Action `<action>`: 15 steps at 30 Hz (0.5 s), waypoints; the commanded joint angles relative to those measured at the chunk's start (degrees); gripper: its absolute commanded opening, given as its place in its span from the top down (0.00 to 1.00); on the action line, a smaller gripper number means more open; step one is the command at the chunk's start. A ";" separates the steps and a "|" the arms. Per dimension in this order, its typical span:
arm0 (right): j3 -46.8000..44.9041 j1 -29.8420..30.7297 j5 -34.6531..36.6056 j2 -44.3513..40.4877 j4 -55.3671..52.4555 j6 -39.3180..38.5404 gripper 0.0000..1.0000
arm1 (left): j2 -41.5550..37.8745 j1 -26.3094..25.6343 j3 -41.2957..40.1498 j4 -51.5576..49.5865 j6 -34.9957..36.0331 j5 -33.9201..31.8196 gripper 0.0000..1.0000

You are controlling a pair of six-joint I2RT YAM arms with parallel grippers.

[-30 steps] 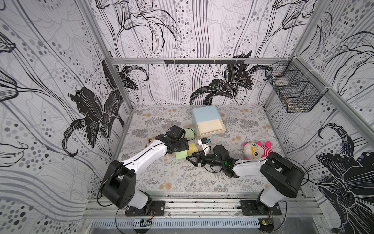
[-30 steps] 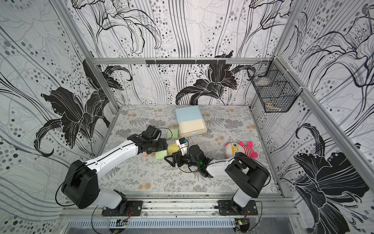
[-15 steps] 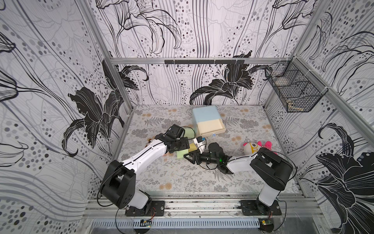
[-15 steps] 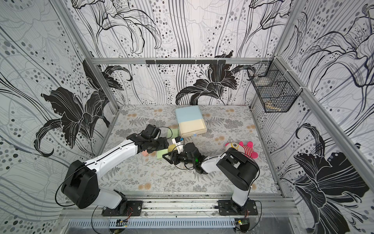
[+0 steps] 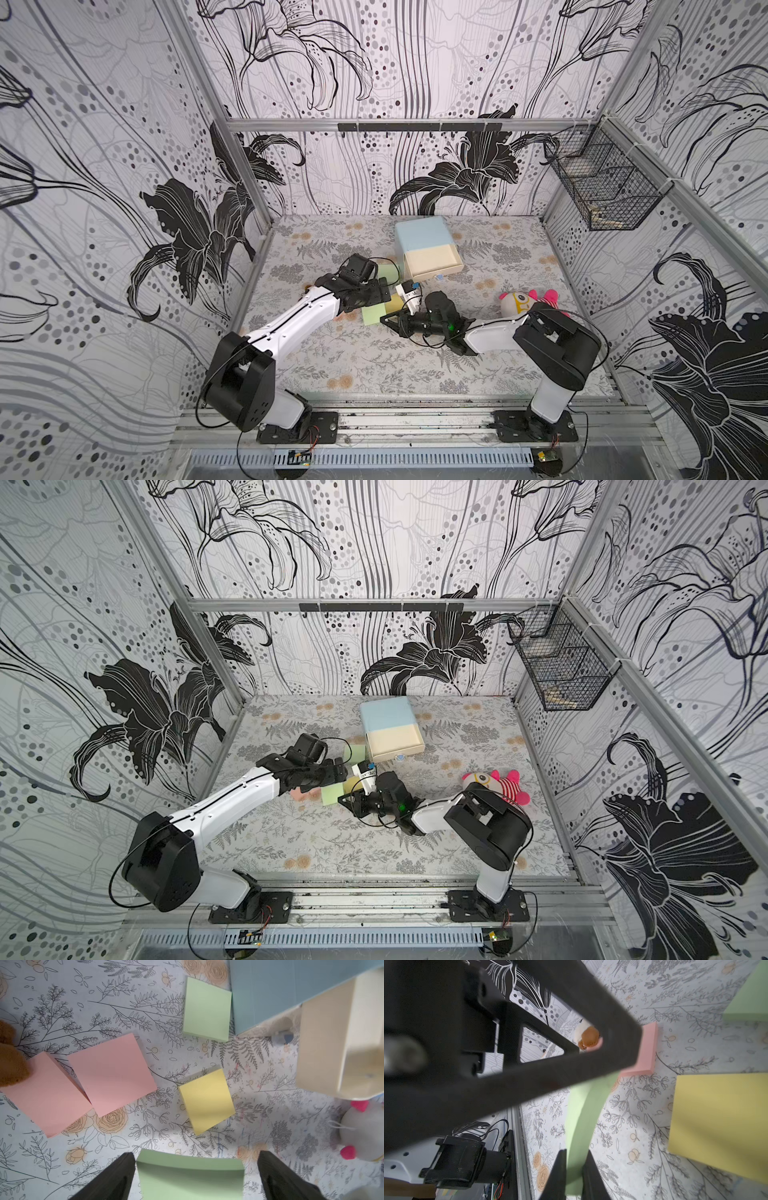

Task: Please put the sticky notes in the drawer by color
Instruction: Pick up the sticky notes from the center of the board.

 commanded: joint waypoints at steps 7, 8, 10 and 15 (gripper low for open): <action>3.55 -1.14 3.62 -8.33 -8.09 -2.17 1.00 | -17.18 0.13 -5.52 15.23 4.33 -17.25 0.03; 4.39 -1.58 4.32 -9.40 -10.84 -2.18 1.00 | -19.42 0.04 -7.02 17.64 6.95 -18.67 0.03; 6.98 -2.84 5.78 -10.91 -17.68 -2.11 1.00 | -23.33 0.09 -10.58 23.35 11.59 -19.33 0.03; 10.68 -8.77 5.31 -13.70 -28.56 1.60 1.00 | -29.56 0.09 -20.35 39.94 19.63 -13.46 0.03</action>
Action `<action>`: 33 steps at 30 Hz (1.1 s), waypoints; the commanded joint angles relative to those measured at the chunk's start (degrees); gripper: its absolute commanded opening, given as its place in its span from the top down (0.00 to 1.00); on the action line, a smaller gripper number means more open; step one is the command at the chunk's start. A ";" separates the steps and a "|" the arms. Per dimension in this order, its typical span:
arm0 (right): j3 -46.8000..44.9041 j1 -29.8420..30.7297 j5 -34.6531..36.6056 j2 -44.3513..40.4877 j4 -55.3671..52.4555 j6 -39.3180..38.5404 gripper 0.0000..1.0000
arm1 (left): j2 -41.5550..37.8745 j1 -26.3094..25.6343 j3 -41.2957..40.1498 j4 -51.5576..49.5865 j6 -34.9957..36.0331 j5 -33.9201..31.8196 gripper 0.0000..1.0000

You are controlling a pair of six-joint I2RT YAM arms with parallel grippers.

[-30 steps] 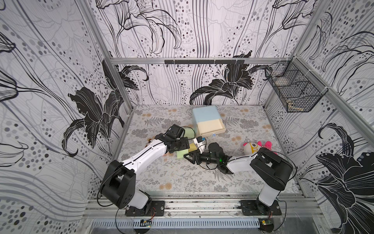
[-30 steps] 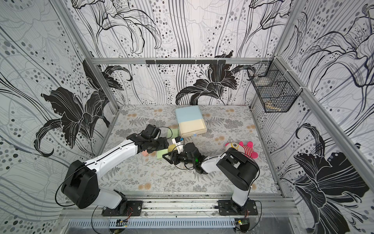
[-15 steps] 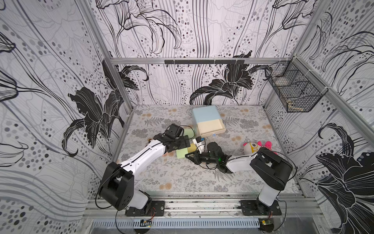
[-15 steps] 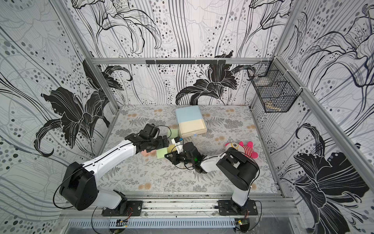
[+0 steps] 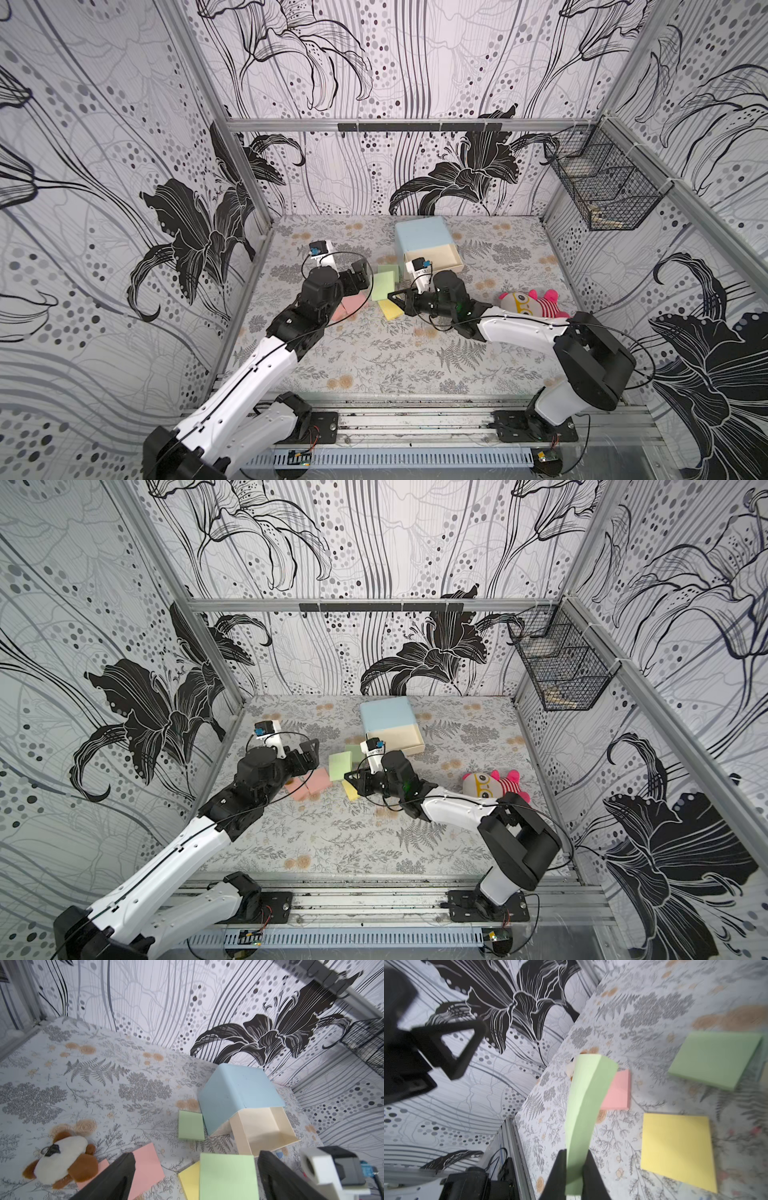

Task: Please put the sticky notes in the drawer by color
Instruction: Pick up the sticky notes from the center of the board, then place the sticky notes in the drawer.

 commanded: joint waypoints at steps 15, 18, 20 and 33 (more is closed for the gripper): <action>8.60 -13.20 -3.29 -5.34 -19.99 17.31 1.00 | 6.89 -0.03 -6.32 25.08 26.48 27.49 0.02; 8.37 -14.75 -3.38 -5.68 -20.62 19.64 1.00 | 6.97 -0.20 -6.74 25.04 28.21 28.85 0.02; 8.18 -15.73 -3.41 -5.67 -21.42 21.43 1.00 | 6.99 -0.51 -7.00 25.13 28.70 29.22 0.02; 12.70 -17.85 -6.75 0.06 -22.02 21.69 0.97 | 8.44 -1.18 -6.74 22.95 29.39 27.36 0.02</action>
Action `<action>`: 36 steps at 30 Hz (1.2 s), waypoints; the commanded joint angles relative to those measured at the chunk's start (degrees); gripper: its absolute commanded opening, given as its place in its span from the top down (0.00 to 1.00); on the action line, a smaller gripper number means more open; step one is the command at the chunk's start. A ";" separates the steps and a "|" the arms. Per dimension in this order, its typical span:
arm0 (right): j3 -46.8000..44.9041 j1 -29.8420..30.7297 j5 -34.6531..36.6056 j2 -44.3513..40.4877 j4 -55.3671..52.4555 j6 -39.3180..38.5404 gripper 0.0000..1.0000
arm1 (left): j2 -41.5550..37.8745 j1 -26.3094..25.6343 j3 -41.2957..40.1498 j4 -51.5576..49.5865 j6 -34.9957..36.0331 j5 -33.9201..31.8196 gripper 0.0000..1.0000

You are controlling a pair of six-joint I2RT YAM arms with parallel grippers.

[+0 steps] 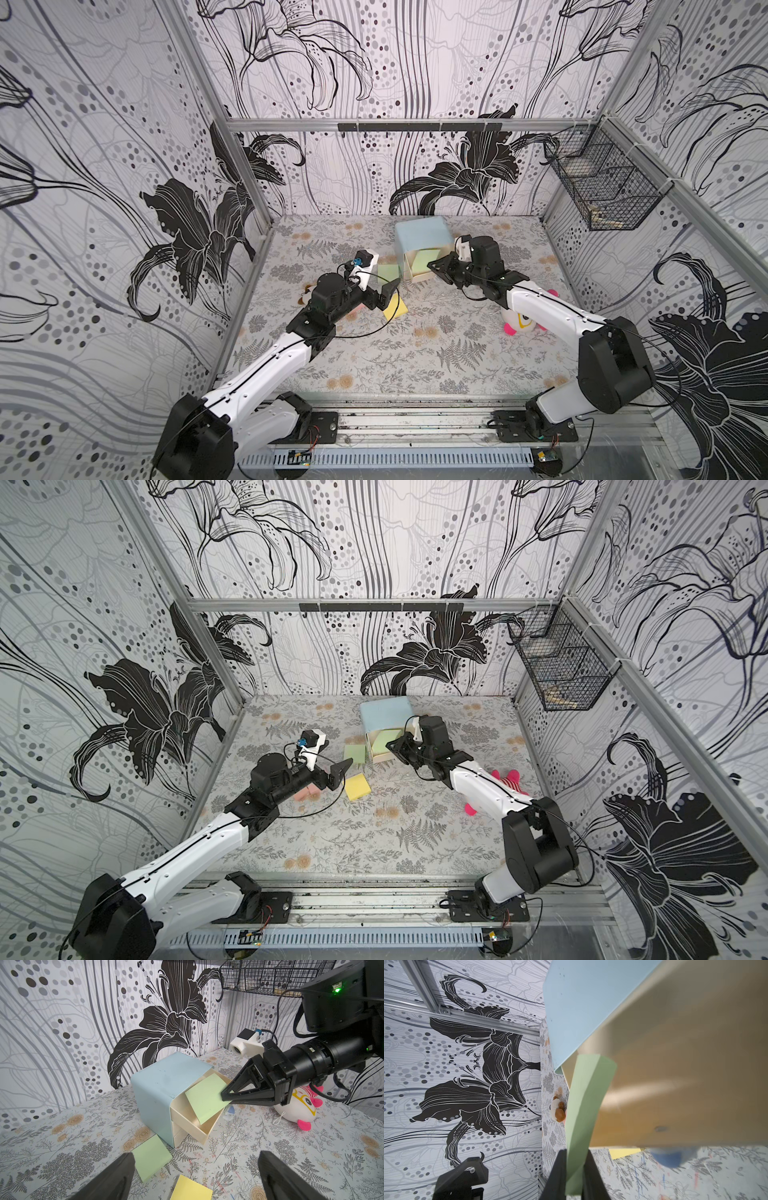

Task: Please put the sticky notes in the drawer by color
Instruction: Place the sticky notes in the drawer.

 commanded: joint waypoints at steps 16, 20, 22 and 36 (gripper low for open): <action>7.85 -1.19 -0.14 6.00 -4.89 -5.24 0.48 | 0.23 -0.59 -1.50 2.74 0.17 -1.87 0.02; 7.49 -1.35 1.58 4.45 -6.59 -6.61 0.46 | 0.33 -0.55 -1.33 2.96 0.08 -1.88 0.02; 7.42 -1.43 2.50 3.78 -7.66 -7.51 0.44 | 0.60 -0.57 -1.22 2.92 -0.06 -1.83 0.03; 7.64 -1.69 13.78 -3.99 -15.45 -15.82 0.09 | 2.96 0.41 -3.25 10.87 -10.51 -7.84 0.02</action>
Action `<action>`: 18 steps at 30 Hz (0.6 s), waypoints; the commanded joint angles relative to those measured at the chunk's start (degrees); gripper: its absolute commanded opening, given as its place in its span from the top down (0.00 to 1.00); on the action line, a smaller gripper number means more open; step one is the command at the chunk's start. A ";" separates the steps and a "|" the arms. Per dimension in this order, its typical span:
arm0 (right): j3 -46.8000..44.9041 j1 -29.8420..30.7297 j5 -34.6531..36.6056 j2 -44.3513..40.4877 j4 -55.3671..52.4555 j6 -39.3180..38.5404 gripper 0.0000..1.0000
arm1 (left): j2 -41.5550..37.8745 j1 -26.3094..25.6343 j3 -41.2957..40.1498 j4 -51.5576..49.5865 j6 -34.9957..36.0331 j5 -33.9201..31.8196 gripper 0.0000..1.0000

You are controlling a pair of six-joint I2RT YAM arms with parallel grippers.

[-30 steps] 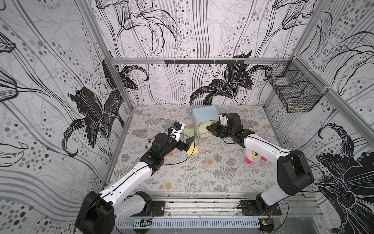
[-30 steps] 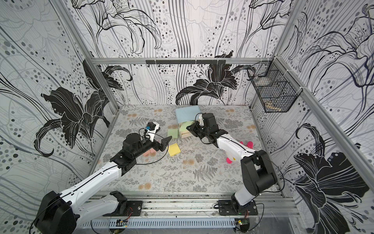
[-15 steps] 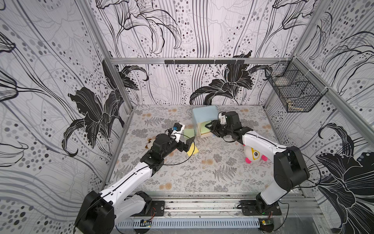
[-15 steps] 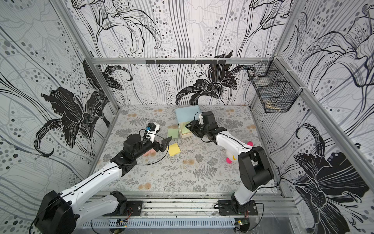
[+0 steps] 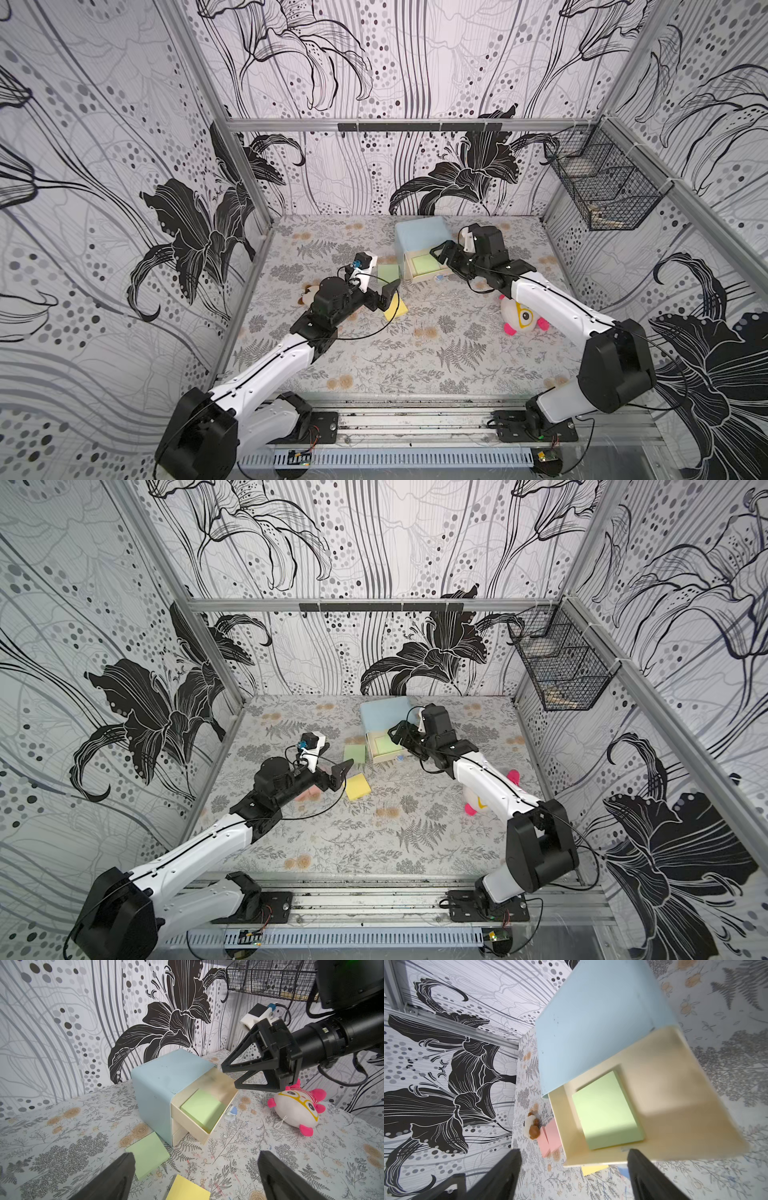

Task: Please put the sticky notes in the drawer by color
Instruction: Place the sticky notes in the drawer, then adjust the storage box at the center of the board.

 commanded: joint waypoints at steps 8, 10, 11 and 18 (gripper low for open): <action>-1.43 -0.23 10.73 -7.50 -3.08 -11.09 0.05 | 14.32 1.37 12.39 -14.99 -17.85 -21.03 0.03; -2.50 -0.23 12.61 -8.95 -2.61 -12.31 0.05 | 18.02 1.55 14.79 -17.65 -19.70 -21.71 0.03; -3.08 -0.23 13.40 -9.53 -2.29 -12.90 0.05 | 20.05 1.76 15.88 -18.80 -21.04 -21.48 0.03; -6.34 -0.23 15.06 -11.79 -0.15 -14.36 0.06 | 35.24 6.00 25.65 -22.98 -30.09 -12.35 0.12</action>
